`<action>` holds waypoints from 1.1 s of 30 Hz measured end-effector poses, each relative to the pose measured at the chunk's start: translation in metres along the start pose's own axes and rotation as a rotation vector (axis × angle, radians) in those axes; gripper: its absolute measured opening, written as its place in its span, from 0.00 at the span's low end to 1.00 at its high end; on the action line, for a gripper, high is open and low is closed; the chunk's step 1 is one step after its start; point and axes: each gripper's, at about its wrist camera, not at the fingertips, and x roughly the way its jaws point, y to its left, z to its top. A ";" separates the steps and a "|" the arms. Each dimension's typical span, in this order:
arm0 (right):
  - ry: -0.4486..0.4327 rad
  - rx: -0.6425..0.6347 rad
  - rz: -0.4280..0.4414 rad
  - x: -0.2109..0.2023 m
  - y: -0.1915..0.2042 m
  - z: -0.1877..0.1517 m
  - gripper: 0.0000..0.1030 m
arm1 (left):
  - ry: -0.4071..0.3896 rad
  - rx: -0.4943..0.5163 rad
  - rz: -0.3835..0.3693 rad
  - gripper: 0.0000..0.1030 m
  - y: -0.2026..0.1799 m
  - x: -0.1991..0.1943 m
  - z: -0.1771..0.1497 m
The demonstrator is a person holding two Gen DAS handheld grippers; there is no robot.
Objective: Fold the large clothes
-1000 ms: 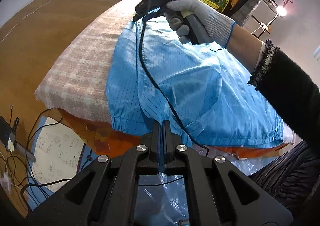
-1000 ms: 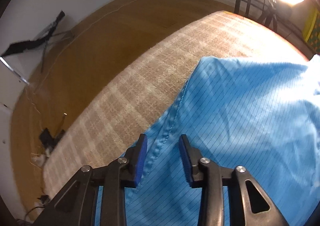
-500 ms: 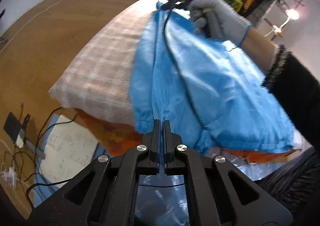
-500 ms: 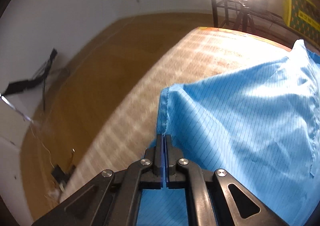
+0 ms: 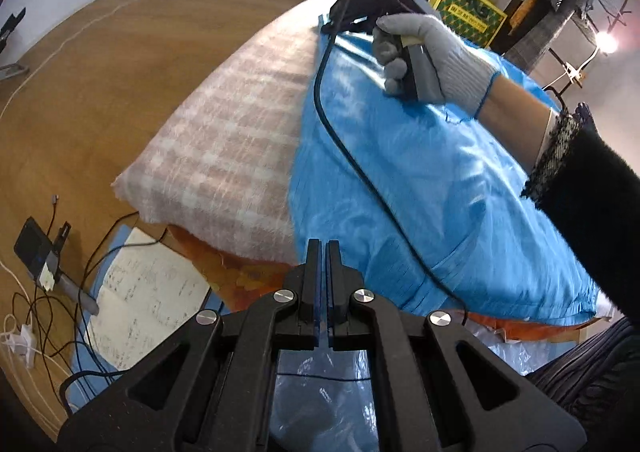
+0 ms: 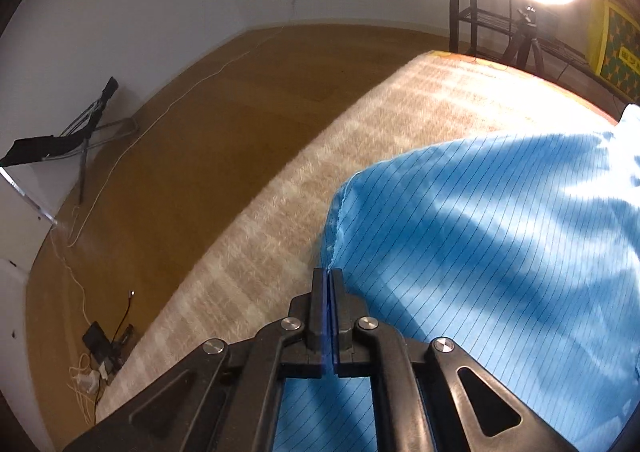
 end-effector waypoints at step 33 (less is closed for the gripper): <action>-0.095 0.348 0.082 -0.102 -0.222 -0.034 0.01 | 0.141 0.154 -0.162 0.00 -0.070 0.058 0.002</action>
